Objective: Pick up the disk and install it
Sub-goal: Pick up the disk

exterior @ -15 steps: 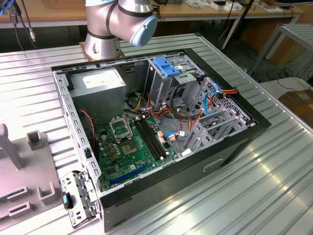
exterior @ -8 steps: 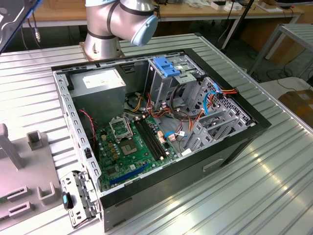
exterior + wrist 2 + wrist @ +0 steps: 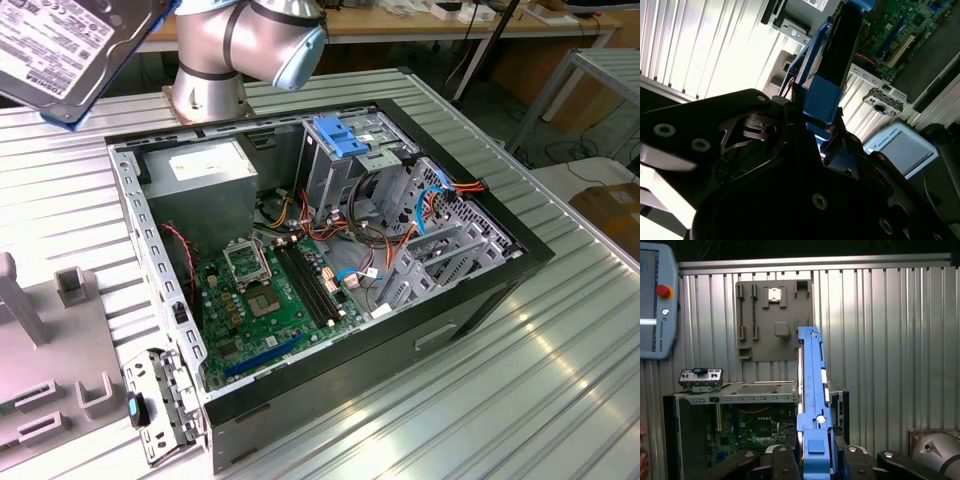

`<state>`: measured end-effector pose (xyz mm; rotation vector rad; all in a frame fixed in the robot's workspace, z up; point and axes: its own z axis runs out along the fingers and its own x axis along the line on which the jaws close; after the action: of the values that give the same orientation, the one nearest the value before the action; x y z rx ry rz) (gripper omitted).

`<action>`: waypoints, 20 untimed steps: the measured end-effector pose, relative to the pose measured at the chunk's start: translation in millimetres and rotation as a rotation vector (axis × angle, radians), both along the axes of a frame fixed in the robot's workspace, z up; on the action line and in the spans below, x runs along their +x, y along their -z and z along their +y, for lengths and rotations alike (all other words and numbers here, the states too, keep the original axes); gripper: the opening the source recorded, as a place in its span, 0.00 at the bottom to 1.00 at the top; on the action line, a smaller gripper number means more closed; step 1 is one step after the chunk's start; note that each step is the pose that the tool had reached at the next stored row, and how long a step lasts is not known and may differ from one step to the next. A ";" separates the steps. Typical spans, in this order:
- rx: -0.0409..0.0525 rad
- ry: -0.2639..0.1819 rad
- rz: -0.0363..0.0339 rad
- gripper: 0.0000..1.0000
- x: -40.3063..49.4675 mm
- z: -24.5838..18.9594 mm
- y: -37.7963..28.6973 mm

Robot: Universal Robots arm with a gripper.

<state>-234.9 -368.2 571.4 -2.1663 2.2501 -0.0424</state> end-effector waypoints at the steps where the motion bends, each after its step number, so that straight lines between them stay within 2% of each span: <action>1: 0.0001 0.000 -0.0001 0.37 4.4 0.0 0.0; 2: 0.0001 0.000 -0.0001 0.37 10.6 0.0 0.1; 3: 0.0000 0.000 0.0000 0.37 24.3 0.0 0.0; 4: 0.0000 0.000 0.0000 0.37 32.4 0.0 0.0; 6: 0.0000 0.000 -0.0001 0.37 41.6 0.0 0.0; 7: 0.0001 0.000 -0.0001 0.37 51.9 0.0 0.1; 9: 0.0000 0.000 -0.0001 0.37 64.4 0.0 0.0; 13: 0.0000 0.000 0.0000 0.37 104.0 0.0 0.0; 18: 0.0001 0.000 -0.0001 0.37 148.8 0.0 0.1; 19: 0.0000 0.000 0.0000 0.37 160.8 0.0 0.0; 20: 0.0000 0.000 0.0000 0.37 167.5 0.0 0.0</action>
<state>-67.4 -368.3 571.4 -2.1664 2.2499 -0.0425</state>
